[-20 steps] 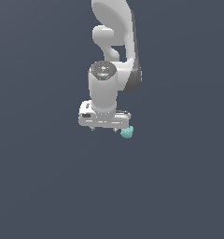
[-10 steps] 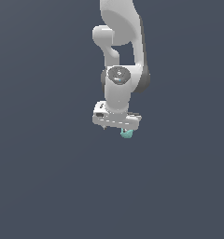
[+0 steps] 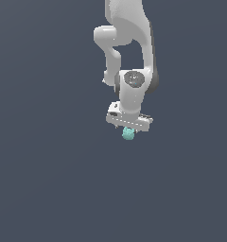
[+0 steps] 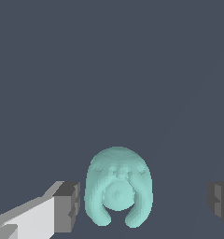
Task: Pick up the object and move it to a goal position.
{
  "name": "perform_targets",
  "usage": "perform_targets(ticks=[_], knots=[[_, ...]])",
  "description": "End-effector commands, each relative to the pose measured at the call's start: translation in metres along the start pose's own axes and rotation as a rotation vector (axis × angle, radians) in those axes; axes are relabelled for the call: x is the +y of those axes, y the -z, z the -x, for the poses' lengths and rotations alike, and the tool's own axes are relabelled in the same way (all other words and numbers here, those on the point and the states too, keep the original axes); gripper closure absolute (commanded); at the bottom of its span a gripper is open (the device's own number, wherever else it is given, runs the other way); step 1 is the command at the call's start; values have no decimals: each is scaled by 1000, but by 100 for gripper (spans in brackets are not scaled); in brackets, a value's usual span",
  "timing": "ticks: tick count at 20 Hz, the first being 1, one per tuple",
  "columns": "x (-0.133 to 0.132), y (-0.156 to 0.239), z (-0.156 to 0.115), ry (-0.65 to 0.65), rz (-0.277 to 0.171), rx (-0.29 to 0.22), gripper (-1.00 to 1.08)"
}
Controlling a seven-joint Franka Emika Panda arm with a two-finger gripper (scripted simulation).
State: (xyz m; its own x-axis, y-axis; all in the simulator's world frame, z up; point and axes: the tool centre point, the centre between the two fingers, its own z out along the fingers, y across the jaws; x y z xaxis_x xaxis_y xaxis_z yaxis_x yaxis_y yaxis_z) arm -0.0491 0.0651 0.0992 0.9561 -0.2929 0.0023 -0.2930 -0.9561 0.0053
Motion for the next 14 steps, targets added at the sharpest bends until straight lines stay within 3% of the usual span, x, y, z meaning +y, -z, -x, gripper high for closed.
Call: perform_targets(ticks=[1, 14], knots=[[-6, -4, 7, -24, -3, -1, -92], [-12, -14, 17, -49, -5, -3, -92]])
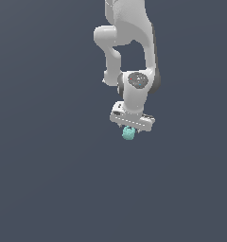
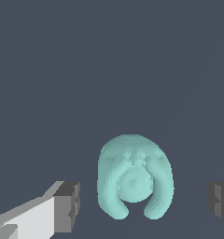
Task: Pick up the object and move it to a goal position.
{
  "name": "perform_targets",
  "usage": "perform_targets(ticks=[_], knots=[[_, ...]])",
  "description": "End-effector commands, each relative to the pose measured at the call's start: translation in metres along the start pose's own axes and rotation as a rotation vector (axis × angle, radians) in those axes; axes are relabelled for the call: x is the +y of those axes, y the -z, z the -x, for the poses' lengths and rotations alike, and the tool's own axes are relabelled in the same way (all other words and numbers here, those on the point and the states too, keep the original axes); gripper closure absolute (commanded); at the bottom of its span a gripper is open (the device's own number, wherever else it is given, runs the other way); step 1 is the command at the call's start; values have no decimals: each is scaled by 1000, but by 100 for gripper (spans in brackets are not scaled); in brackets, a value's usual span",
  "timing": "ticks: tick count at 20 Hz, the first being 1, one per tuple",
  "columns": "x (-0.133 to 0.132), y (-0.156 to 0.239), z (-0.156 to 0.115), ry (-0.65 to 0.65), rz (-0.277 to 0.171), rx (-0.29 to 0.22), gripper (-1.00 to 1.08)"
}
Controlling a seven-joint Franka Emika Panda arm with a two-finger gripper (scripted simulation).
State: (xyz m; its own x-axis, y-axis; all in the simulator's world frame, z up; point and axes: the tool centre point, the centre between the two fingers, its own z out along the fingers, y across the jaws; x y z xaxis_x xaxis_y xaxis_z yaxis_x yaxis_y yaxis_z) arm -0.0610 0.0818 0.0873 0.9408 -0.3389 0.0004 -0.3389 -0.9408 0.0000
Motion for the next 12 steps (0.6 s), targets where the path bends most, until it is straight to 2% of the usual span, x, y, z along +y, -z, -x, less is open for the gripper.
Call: perform_targets(ticks=[1, 12], knots=[[0, -6, 0, 0, 0, -1, -92], [0, -47, 1, -4, 0, 0, -92]])
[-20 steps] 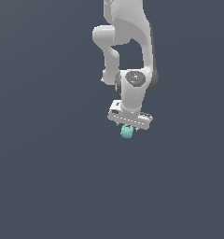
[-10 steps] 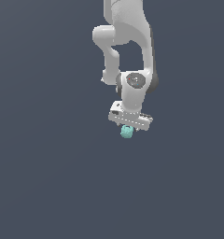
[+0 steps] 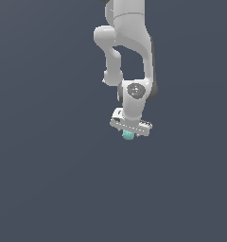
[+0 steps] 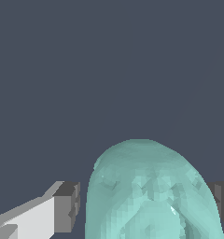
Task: Pick up the object and move it to a goal position.
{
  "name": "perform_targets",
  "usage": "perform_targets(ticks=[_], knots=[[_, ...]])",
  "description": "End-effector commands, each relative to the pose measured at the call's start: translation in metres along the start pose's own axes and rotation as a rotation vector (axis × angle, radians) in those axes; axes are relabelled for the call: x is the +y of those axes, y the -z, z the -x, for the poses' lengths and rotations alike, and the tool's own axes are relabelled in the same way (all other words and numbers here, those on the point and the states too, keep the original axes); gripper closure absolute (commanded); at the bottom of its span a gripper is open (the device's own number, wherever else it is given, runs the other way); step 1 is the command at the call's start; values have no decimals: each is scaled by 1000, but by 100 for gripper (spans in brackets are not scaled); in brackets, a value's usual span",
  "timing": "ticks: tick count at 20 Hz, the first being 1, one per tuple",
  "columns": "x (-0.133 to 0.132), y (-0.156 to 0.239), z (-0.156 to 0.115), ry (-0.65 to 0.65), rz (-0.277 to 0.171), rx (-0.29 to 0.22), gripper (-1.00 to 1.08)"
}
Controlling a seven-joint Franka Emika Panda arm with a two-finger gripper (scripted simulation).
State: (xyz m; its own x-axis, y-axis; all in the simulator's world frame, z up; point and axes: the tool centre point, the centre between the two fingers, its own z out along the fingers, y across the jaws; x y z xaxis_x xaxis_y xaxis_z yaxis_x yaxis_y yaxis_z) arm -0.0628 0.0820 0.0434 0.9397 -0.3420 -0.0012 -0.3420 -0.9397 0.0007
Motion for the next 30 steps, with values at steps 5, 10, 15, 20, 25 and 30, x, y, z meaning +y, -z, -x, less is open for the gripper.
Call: perform_targets(ticks=[5, 10, 15, 20, 25, 30], knots=[[0, -4, -1, 0, -1, 1, 108], [0, -4, -1, 0, -1, 1, 108], [0, -2, -2, 0, -2, 3, 108], [4, 11, -7, 0, -2, 3, 108], [14, 37, -19, 0, -2, 3, 108], [29, 76, -37, 0, -2, 2, 108]])
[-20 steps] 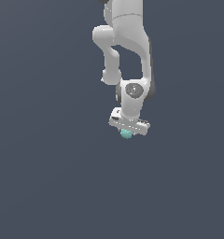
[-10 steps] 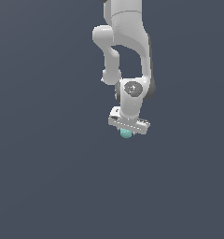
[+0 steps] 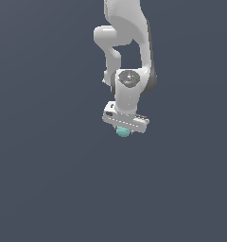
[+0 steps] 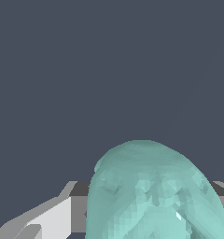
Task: Pick up the object and move it to a goal position.
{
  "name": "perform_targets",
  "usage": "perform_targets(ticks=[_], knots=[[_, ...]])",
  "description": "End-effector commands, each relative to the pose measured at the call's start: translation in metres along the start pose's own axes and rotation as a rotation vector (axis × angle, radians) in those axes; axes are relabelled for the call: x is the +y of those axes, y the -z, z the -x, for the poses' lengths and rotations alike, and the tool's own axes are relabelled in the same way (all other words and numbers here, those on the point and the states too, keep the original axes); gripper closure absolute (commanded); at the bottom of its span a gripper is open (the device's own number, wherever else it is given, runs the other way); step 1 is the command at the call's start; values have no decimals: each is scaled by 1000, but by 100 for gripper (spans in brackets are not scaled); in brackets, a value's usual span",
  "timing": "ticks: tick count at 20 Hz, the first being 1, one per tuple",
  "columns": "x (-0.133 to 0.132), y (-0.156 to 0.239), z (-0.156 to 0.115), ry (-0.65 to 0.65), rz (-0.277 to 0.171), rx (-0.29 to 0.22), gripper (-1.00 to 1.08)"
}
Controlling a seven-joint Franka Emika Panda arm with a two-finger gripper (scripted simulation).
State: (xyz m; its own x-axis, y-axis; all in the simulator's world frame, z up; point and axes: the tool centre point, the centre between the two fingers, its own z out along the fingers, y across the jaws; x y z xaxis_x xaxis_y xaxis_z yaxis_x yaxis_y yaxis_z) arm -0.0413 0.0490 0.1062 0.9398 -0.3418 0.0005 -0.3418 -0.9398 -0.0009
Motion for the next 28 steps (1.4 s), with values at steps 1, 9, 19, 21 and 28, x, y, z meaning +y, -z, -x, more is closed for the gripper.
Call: perform_targets(ticks=[1, 9, 19, 21, 28], knots=[[8, 22, -10, 0, 0, 0, 108], [37, 100, -47, 0, 0, 0, 108], [70, 193, -91, 0, 0, 0, 108], [75, 208, -99, 0, 0, 0, 108], [91, 254, -123, 0, 0, 0, 108]])
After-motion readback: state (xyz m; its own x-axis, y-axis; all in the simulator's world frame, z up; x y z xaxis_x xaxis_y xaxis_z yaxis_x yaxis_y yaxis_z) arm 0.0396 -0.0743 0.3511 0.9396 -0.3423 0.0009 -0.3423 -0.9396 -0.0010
